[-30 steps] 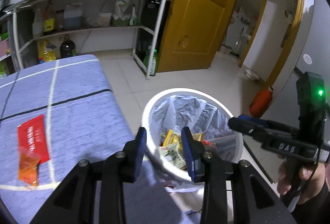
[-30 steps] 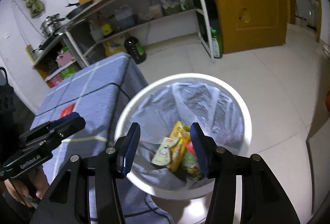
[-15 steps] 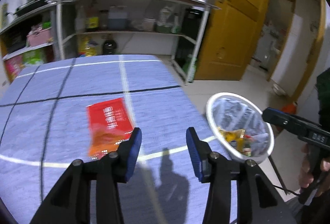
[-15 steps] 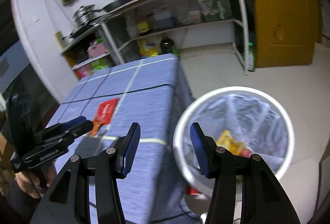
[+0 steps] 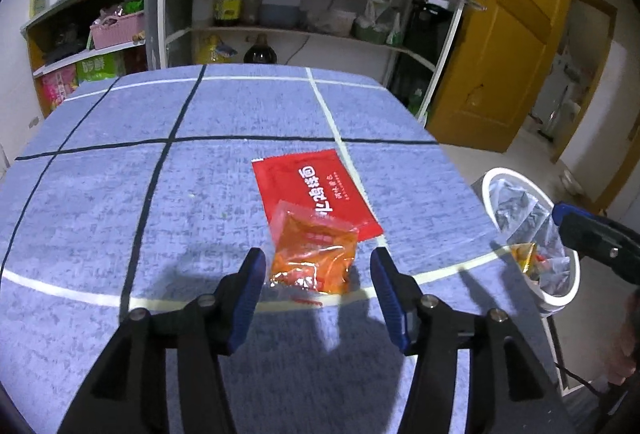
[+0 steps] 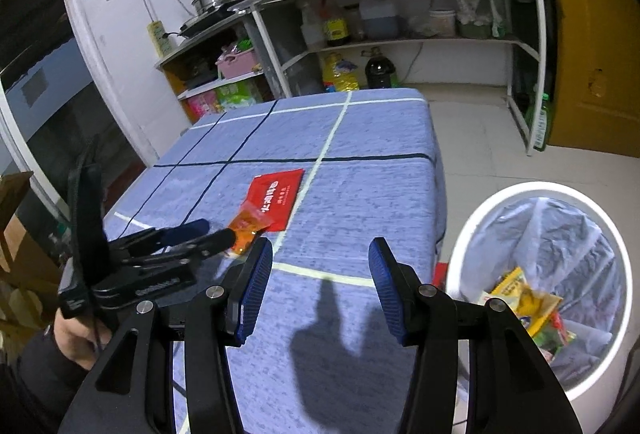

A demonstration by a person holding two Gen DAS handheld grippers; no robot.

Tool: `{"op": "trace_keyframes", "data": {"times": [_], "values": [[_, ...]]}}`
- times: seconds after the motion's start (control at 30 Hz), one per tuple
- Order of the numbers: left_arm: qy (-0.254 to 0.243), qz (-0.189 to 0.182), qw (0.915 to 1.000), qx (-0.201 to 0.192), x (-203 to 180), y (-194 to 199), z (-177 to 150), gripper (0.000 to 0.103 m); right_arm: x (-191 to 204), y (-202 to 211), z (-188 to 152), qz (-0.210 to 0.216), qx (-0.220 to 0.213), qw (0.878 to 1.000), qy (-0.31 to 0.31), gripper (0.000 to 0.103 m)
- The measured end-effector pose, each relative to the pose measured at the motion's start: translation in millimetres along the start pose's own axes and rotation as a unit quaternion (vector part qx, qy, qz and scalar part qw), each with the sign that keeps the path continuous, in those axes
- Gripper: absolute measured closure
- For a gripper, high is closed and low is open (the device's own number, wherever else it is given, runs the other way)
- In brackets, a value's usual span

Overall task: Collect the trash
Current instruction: 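Move both tools back over the table toward the red and orange packets, then grasp the orange packet with the left tool while the right tool grasps the red packet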

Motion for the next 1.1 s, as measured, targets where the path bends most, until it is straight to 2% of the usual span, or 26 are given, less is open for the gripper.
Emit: {"op": "trace_keyframes", "data": {"times": [0.1, 0.23, 0.33, 0.37, 0.4, 0.47, 0.53, 0.57, 0.6, 0.87, 1.1], "values": [[0.002, -0.005, 0.9999, 0.015, -1, -10, 2, 0.045, 2, -5, 0, 0.004, 0.004, 1.000, 0.000, 0.052], [-0.014, 0.012, 0.9992, 0.036, -5, -21, 3, 0.043, 6, -11, 1, 0.009, 0.009, 1.000, 0.002, 0.052], [-0.030, 0.021, 0.9986, 0.039, -8, -22, 2, 0.043, 8, -13, 1, 0.010, 0.010, 1.000, 0.002, 0.052], [-0.036, 0.028, 0.9982, 0.040, -9, -23, 2, 0.046, 8, -14, 1, 0.010, 0.010, 1.000, 0.002, 0.052], [-0.040, 0.032, 0.9979, 0.040, -9, -24, 2, 0.054, 8, -14, 1, 0.009, 0.011, 1.000, 0.001, 0.052], [-0.042, 0.021, 0.9983, 0.035, -9, -21, 3, 0.061, 8, -15, 1, 0.008, 0.013, 1.000, 0.000, 0.052], [-0.049, 0.017, 0.9984, 0.025, -10, -16, 3, 0.074, 9, -18, 2, 0.004, 0.016, 1.000, 0.001, 0.052], [-0.057, 0.022, 0.9979, 0.019, -12, -12, 2, 0.084, 10, -20, 2, 0.002, 0.018, 1.000, 0.001, 0.052], [-0.063, 0.026, 0.9976, 0.017, -12, -10, 2, 0.088, 11, -21, 2, 0.000, 0.021, 1.000, 0.002, 0.052], [-0.022, 0.003, 0.9997, -0.012, 19, 13, 8, 0.098, 28, -35, 0, -0.006, 0.039, 0.999, 0.007, 0.052], [0.013, -0.002, 0.9992, -0.037, 47, 37, 14, 0.100, 57, -67, 3, -0.019, 0.062, 0.997, 0.037, 0.052]]}}
Point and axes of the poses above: each gripper's, at about its wrist camera, not at the fingertips, and y roughly against the way its jaws point, x to its left, z to its top, the point moved 1 cm from there along -y, roughly the way its jaws point, and after that the axes turned 9 degrees about -x, right-handed, at the moved point
